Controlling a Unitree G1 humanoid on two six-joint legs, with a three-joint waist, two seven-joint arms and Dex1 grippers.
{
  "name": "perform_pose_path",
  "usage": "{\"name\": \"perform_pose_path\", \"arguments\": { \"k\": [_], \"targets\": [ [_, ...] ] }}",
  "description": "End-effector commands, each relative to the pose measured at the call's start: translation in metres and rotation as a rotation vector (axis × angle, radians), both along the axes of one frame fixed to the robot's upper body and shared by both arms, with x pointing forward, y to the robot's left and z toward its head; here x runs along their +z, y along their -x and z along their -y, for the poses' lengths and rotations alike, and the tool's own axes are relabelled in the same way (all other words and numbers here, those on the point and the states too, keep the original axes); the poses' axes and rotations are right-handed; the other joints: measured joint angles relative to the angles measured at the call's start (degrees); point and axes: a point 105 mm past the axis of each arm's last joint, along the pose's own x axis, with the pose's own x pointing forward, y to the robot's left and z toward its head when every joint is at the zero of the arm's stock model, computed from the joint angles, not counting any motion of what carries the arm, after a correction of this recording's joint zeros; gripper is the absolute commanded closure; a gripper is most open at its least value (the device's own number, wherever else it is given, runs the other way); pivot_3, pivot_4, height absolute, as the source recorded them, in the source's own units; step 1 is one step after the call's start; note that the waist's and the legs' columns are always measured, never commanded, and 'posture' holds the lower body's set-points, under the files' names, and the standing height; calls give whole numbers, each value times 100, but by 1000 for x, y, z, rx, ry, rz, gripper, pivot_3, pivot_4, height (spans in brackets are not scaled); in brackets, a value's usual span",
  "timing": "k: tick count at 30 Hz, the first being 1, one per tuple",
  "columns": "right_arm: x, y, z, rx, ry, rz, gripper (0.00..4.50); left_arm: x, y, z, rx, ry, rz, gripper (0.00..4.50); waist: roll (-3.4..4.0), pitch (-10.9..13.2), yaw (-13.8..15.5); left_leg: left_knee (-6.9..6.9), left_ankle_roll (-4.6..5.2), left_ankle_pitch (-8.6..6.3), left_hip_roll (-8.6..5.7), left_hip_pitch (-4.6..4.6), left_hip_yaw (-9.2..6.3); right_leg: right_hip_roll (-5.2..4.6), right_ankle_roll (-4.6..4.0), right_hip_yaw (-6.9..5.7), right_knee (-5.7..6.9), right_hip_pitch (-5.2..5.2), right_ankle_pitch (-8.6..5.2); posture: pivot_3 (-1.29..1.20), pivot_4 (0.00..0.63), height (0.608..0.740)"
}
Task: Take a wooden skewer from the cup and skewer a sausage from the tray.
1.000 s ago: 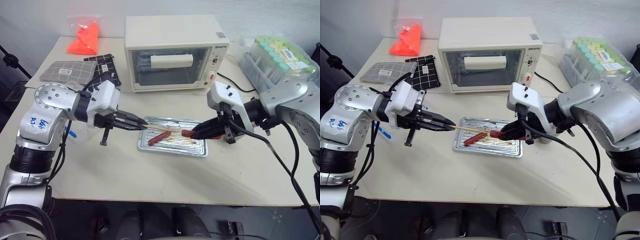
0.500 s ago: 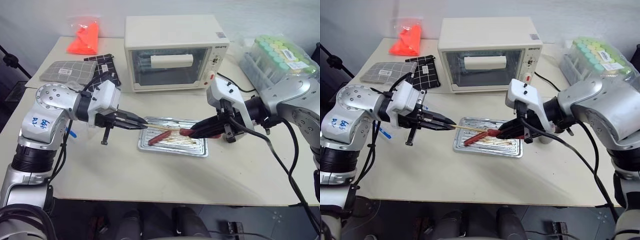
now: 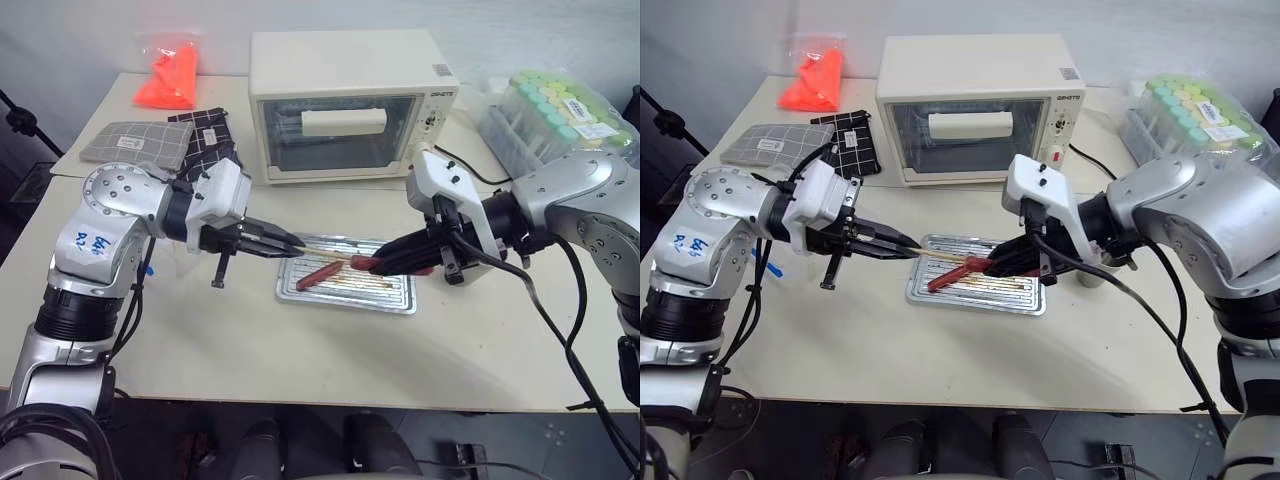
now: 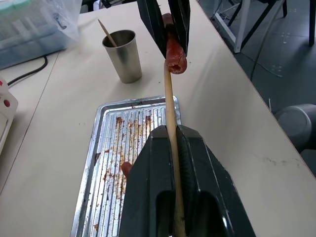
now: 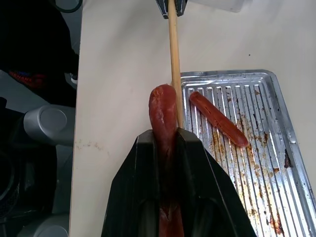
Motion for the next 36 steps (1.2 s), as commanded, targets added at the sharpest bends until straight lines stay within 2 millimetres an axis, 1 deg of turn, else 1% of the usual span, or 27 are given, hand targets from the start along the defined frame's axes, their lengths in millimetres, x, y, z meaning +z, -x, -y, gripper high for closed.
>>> {"name": "perform_pose_path", "arguments": {
  "k": [1,5,10,15,26,36],
  "targets": [
    [8,-1,6,-17,4,45,4269,8,0,-6,5,-4,44,4500,0,0,-1,0,0,0,0,0,0,0,0,0,0,0,0,0,150,740],
    [5,-4,16,-48,17,43,4269,8,-1,-13,27,-15,42,4500,0,0,5,1,0,0,0,0,0,0,0,-1,0,0,0,0,150,740],
    [3,-7,18,-58,18,45,4269,8,0,-14,30,-18,44,4500,0,0,-1,1,1,0,0,0,0,0,0,0,1,0,0,0,150,740],
    [3,-7,16,-51,14,49,4269,10,0,-13,26,-15,50,4500,0,0,1,1,1,0,0,0,0,0,0,0,1,-1,0,0,150,740],
    [10,1,6,-15,-10,45,4269,9,0,-3,-7,-4,52,4500,0,0,2,2,0,0,0,0,0,0,0,0,1,-1,0,0,150,740],
    [14,4,3,-12,-23,46,4269,9,0,0,-20,0,52,4500,0,0,1,2,0,0,0,0,0,0,0,0,2,-1,0,0,150,740]
  ]
}}
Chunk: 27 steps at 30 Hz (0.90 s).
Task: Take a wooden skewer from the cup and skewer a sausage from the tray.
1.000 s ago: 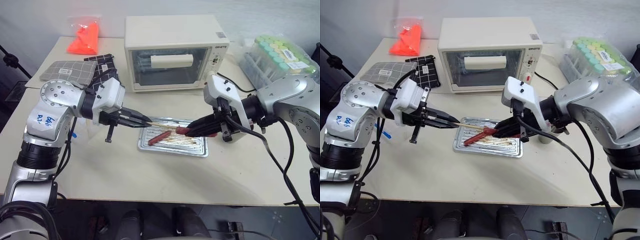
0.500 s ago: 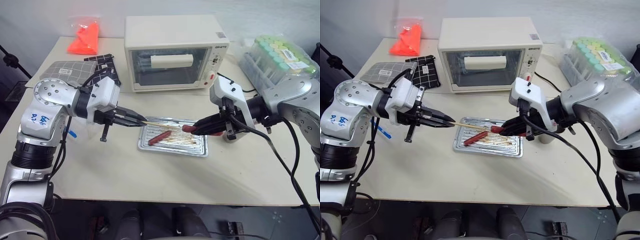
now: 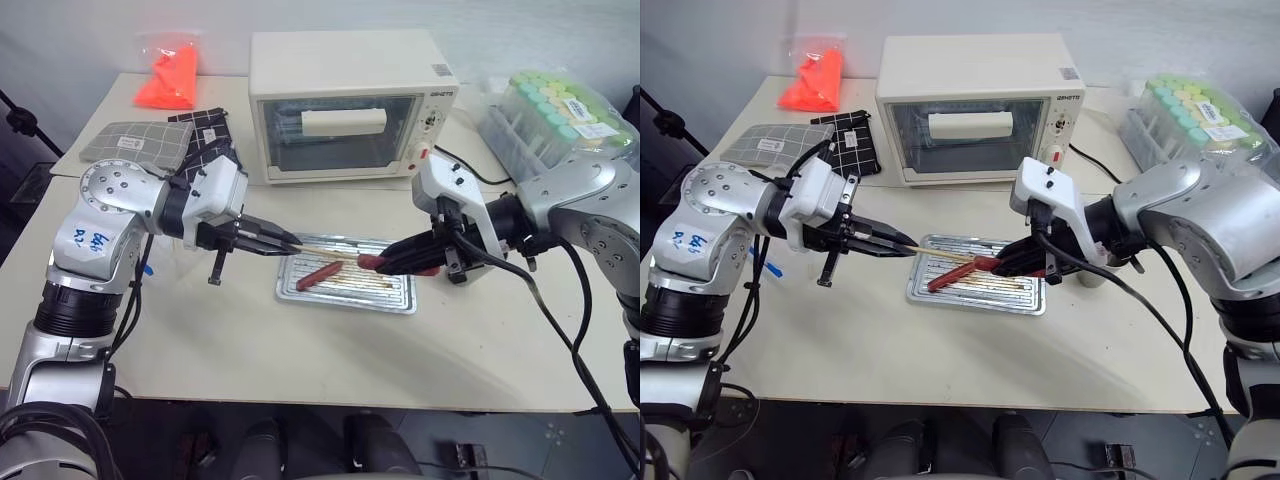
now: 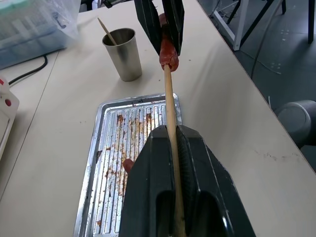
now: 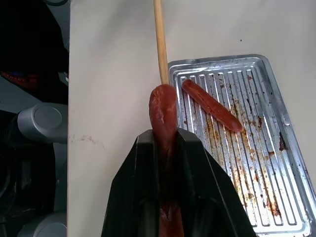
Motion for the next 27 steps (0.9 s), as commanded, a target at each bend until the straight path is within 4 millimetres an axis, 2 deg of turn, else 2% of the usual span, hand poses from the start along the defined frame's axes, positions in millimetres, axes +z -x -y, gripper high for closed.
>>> {"name": "perform_pose_path", "arguments": {
  "k": [1,11,21,27],
  "targets": [
    [17,6,-5,39,-29,64,4269,8,3,4,-19,-1,48,4500,0,0,0,0,0,0,0,0,0,0,0,0,0,0,0,0,150,740],
    [17,13,-15,99,-25,65,4269,5,6,12,-64,-2,41,4500,0,0,-2,0,0,0,0,0,0,0,0,0,0,0,0,0,150,740],
    [24,14,-26,114,-56,57,4269,3,7,35,-108,54,43,4500,0,0,11,1,-1,1,-1,0,-1,-1,0,-1,1,0,0,0,150,740],
    [28,12,-30,101,-79,45,4269,1,9,40,-114,70,37,4500,0,0,6,2,-3,2,0,-1,-1,-1,0,0,2,0,0,0,150,740]
  ]
}}
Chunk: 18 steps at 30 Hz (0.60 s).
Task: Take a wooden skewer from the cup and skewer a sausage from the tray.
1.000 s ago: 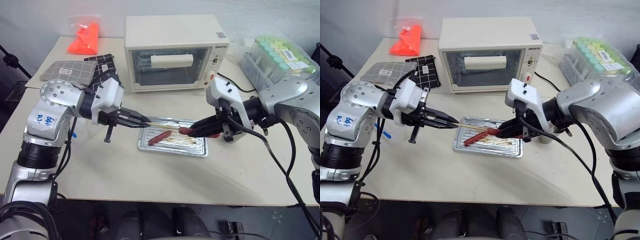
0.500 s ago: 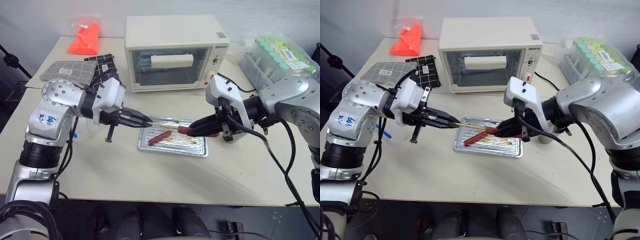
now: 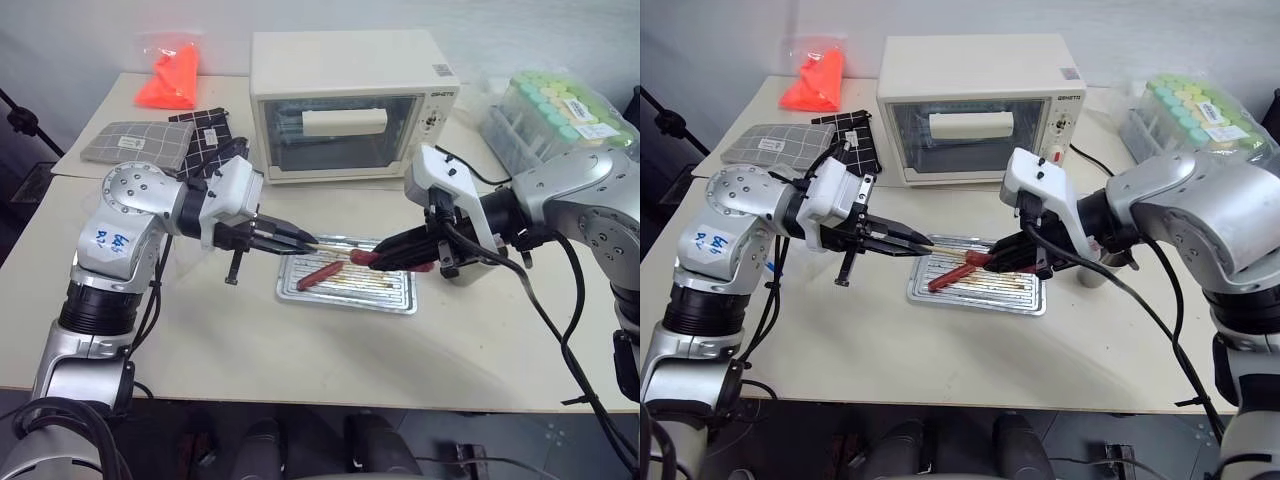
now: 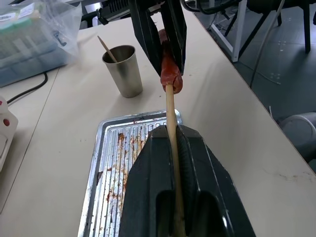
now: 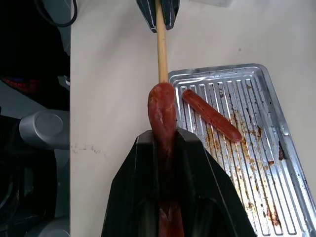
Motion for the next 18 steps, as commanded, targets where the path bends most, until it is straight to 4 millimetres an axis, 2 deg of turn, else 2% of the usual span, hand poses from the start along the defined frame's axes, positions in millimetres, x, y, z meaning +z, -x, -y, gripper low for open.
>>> {"name": "perform_pose_path", "arguments": {
  "k": [1,7,9,11,15,17,18],
  "targets": [
    [21,12,-19,107,-70,58,4269,4,10,20,-71,16,39,4500,0,0,-1,0,-1,1,0,0,0,0,0,0,0,0,0,0,150,740],
    [23,9,-17,84,-74,52,4269,2,9,16,-46,23,30,4500,0,0,4,0,-6,3,0,-1,0,0,0,0,0,0,0,0,150,740],
    [23,7,-15,69,-74,48,3637,2,8,13,-28,25,28,4500,0,0,3,0,-6,3,0,-1,0,0,0,0,0,0,0,0,150,740],
    [24,5,-13,54,-75,49,3345,0,8,8,0,30,23,4500,0,0,-5,0,-6,3,0,0,0,-1,0,1,0,0,0,0,150,740],
    [26,-4,-5,-3,-71,97,2215,-5,3,-8,107,51,3,4500,0,0,-28,-2,-6,3,2,0,-2,0,0,0,1,-1,0,0,150,740],
    [29,-8,1,-38,-79,123,1774,-6,1,-17,177,75,-7,4500,0,0,-35,-2,-3,2,2,0,-2,-2,0,0,2,-1,0,0,150,740],
    [33,-11,4,-60,-92,138,1774,-6,1,-22,222,95,-12,4500,0,0,-46,-2,2,-1,2,0,-2,-2,0,-1,1,-1,0,0,150,740]
  ]
}}
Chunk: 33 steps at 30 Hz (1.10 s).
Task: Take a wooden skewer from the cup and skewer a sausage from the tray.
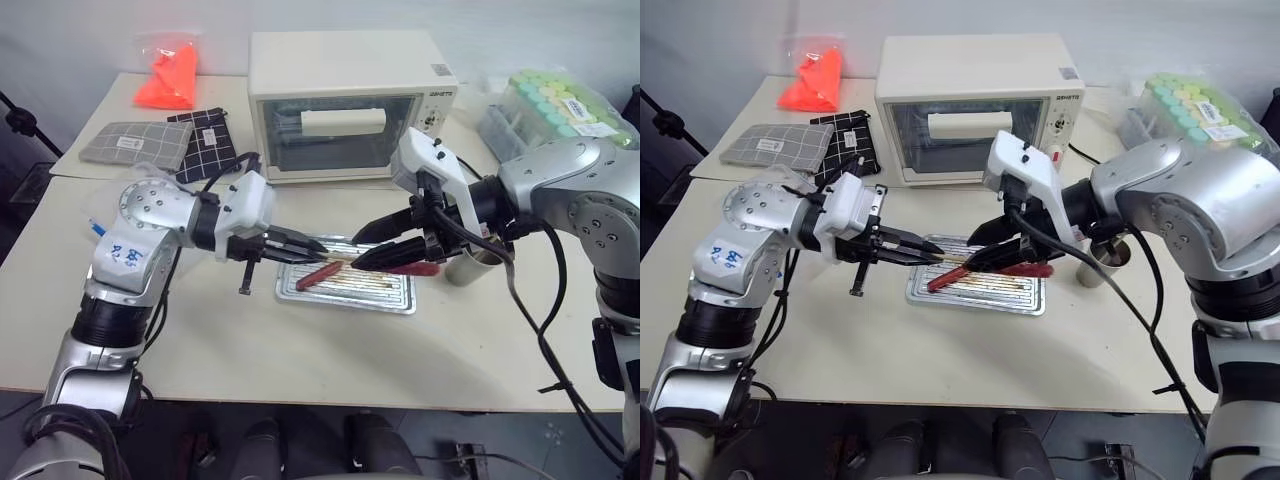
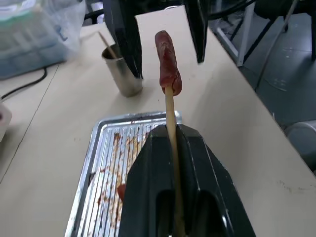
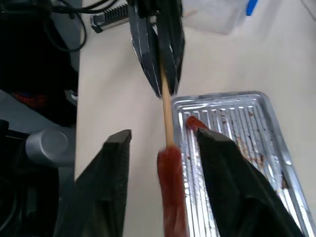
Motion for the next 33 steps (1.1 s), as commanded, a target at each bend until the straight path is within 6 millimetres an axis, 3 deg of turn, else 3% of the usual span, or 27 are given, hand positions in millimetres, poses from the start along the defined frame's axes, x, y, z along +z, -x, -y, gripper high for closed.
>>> {"name": "perform_pose_path", "arguments": {
  "k": [1,7,10,15,20,26,30,33],
  "targets": [
    [22,-8,13,-75,-55,108,1774,12,1,-16,127,74,36,4500,0,0,-16,0,1,0,0,0,0,-1,0,1,2,0,0,0,150,740],
    [40,-15,22,-173,-165,195,1774,17,-11,-54,531,234,68,4500,0,0,-25,-3,1,-1,0,0,-2,-3,0,0,-1,0,0,0,150,740],
    [46,-9,25,-197,-221,212,1774,26,-14,-92,846,389,96,4500,0,0,-18,-3,2,-1,1,0,-2,-4,0,0,4,1,0,0,150,740],
    [48,-2,29,-218,-265,228,1774,33,0,-148,1285,610,206,4500,-4,-2,-1,-3,3,-2,-1,-2,-3,-6,1,-3,1,2,1,0,150,740],
    [49,-9,30,-250,-302,223,1774,18,8,-162,1511,702,209,4500,-11,-6,60,-2,3,-2,-3,0,-2,-5,2,-2,-3,7,1,0,150,740],
    [50,-9,24,-228,-310,218,1774,-15,-8,-156,1683,727,37,4500,-15,-8,129,2,5,-3,-8,-1,1,-5,4,-1,-5,7,2,0,150,740],
    [50,-3,23,-200,-317,184,997,-31,-14,-159,1756,684,-30,4500,-16,-8,128,1,4,-3,-8,-2,0,-4,4,-2,-7,7,2,0,150,740],
    [51,-3,23,-210,-312,203,254,-30,-16,-159,1747,695,-38,3792,-16,-8,110,0,4,-3,-5,0,3,0,4,0,-7,7,2,0,150,740]
  ]
}}
